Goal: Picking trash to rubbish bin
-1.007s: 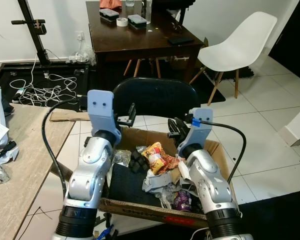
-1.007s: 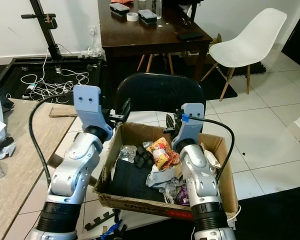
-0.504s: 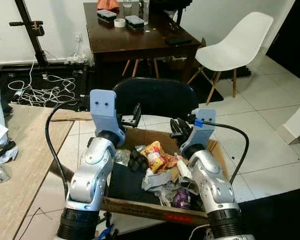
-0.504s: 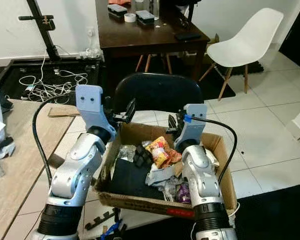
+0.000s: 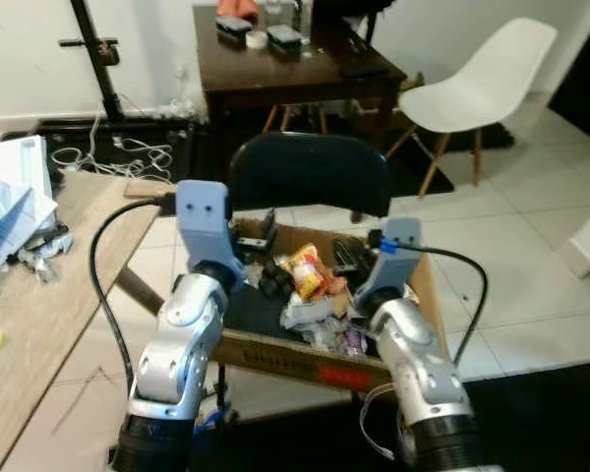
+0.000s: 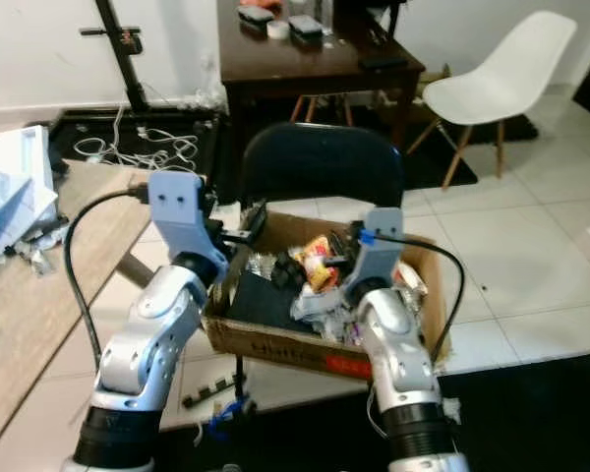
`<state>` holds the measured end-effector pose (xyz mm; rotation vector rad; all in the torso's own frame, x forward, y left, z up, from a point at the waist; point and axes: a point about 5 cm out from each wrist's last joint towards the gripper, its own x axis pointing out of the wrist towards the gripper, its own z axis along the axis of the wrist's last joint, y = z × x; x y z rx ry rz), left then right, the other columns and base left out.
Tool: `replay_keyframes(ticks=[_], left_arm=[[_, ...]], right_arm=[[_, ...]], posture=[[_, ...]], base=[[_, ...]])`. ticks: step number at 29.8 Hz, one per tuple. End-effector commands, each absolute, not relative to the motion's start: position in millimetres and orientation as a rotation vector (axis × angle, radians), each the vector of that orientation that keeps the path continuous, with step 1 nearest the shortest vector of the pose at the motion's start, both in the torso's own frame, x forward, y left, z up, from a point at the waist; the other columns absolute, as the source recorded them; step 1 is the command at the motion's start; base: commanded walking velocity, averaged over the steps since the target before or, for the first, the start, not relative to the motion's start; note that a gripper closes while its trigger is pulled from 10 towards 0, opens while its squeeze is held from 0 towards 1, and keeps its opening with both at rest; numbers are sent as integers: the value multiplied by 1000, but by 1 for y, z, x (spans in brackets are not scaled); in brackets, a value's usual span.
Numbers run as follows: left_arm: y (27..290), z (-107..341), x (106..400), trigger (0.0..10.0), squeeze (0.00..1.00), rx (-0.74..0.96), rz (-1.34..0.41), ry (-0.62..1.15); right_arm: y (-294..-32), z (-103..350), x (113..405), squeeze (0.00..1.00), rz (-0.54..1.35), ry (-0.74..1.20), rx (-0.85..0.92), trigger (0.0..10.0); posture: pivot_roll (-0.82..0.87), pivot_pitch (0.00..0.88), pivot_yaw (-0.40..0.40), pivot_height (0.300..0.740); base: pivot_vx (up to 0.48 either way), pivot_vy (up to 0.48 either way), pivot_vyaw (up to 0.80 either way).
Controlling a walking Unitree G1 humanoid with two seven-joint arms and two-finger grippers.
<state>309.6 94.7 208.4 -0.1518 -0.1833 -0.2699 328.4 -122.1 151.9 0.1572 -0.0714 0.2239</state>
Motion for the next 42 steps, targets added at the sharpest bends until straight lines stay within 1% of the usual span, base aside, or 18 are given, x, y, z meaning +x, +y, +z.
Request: replay_keyframes(ticks=[1,7,11,12,21,30,39,42], left_arm=[[99,204,309,10000,0,-160,-253,-161],[98,202,307,10000,0,-157,-256,-154],[94,202,306,10000,0,-127,-276,-151],[94,202,305,10000,0,-126,-282,-153],[90,204,304,10000,0,-76,-323,-160],[87,202,304,10000,0,-67,-342,-153],[87,198,304,10000,0,-65,-335,-134],[88,194,304,10000,0,-83,-307,-123]], right_arm=[[-114,148,326,0,249,-52,163,10000],[-116,149,326,0,250,-53,157,10000],[-120,147,326,0,241,-53,154,10000],[-120,147,326,0,238,-53,154,10000],[-119,145,323,0,229,-50,161,10000],[-121,143,322,0,220,-48,162,10000],[-120,140,321,0,221,-42,166,10000],[-119,140,320,0,223,-40,169,10000]], posture=[[178,81,-27,740],[171,79,-26,740],[171,79,-26,740],[177,74,-15,740],[172,64,-7,740],[174,49,-3,740],[181,39,1,740],[171,29,5,740]], base=[[-412,0,0],[-384,0,0],[0,0,0],[0,0,0],[0,0,0],[0,0,0],[0,0,0],[0,0,0]])
